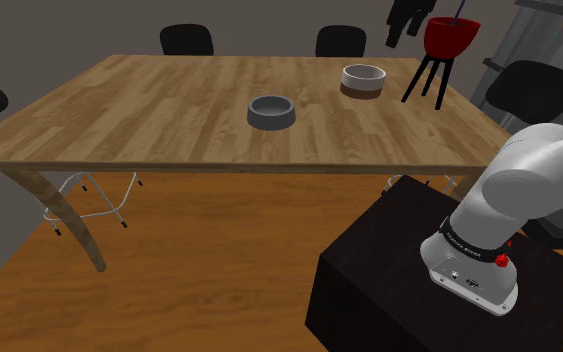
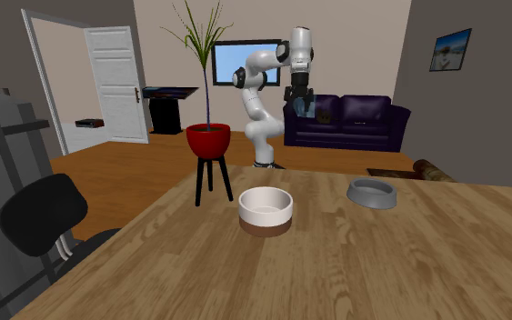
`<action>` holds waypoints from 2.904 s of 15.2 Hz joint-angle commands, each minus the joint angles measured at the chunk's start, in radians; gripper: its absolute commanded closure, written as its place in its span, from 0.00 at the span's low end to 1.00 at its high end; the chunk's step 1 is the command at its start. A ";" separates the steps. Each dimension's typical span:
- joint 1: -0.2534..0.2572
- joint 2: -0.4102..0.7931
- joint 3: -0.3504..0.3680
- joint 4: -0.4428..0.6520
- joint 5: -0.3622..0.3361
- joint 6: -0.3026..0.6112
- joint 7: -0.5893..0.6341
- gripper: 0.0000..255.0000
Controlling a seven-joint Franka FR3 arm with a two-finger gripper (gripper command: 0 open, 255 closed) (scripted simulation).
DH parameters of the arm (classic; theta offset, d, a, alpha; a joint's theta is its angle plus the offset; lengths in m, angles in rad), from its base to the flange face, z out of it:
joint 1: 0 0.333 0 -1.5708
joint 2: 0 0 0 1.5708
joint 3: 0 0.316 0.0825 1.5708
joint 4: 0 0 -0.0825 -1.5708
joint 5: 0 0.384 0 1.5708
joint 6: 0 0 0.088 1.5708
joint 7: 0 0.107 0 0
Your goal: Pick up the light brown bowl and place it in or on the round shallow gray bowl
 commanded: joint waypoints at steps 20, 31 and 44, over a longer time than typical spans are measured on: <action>-0.029 0.552 -0.310 0.156 0.013 0.399 -0.314 0.00; -0.089 0.992 -0.403 0.466 0.235 0.475 -0.558 0.00; -0.105 1.069 -0.392 0.450 0.279 0.558 -0.589 0.00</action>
